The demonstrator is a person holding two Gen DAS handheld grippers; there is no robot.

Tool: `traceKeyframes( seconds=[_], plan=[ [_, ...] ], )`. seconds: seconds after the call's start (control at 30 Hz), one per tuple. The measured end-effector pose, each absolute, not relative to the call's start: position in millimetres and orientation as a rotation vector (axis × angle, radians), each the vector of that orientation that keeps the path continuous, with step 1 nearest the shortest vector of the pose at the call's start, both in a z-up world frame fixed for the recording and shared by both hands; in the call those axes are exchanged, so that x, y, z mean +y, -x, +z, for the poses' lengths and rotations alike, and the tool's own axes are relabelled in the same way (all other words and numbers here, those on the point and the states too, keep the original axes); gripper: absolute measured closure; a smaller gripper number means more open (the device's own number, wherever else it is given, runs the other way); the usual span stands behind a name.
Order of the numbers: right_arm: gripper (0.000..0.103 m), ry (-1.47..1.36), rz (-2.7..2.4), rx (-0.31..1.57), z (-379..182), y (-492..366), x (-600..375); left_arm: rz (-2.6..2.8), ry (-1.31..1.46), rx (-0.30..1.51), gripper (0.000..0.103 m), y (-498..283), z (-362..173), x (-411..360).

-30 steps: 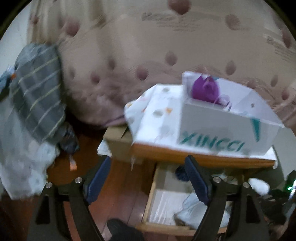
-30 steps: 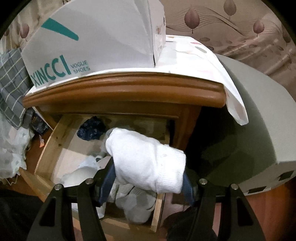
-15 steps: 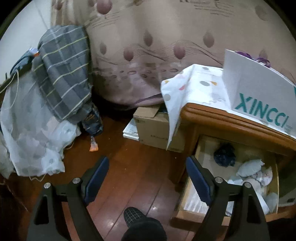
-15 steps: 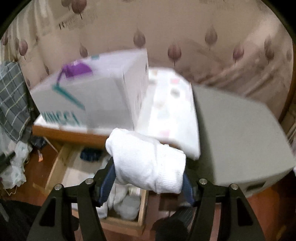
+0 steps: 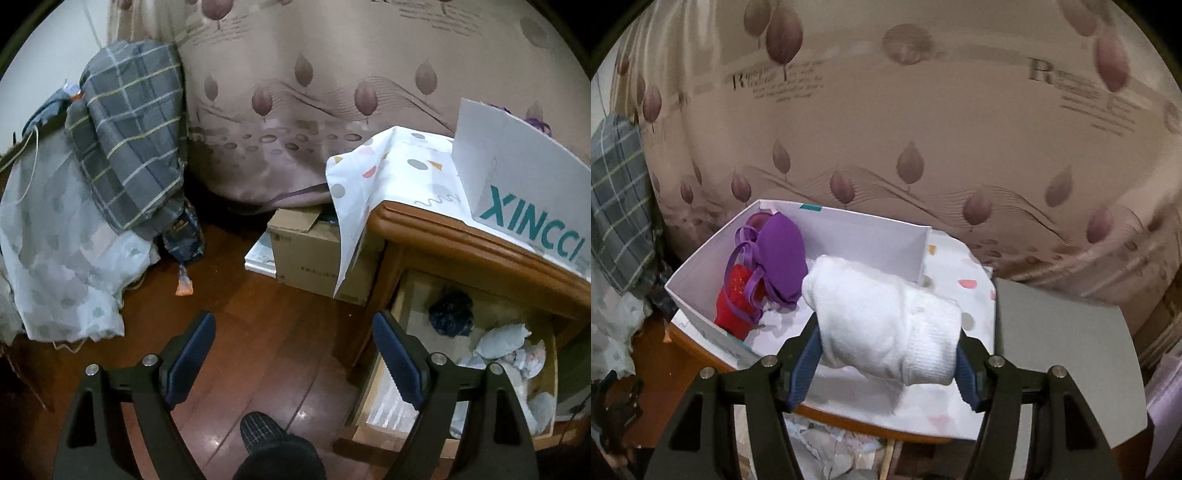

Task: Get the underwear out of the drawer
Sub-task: 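Carry the white sock bundle into the shoe box and open the right tool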

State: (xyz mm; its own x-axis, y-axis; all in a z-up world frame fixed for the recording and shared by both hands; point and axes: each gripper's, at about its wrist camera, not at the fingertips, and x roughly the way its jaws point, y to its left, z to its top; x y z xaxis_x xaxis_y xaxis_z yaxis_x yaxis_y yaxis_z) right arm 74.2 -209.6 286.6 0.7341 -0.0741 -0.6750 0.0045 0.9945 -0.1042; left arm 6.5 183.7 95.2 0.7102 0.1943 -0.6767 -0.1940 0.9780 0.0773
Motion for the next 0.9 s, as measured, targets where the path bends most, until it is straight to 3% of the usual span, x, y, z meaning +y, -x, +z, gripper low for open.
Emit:
traceKeyframes(
  seconds=[0.47,0.9],
  plan=[
    [0.038,0.189,-0.114,0.917,221,-145,-173,0.130,-0.047,0.792,0.016,-20,78,163],
    [0.034,0.101,-0.126,0.953,207,-159,-178,0.116,-0.065,0.807,0.016,-22,74,157]
  ],
)
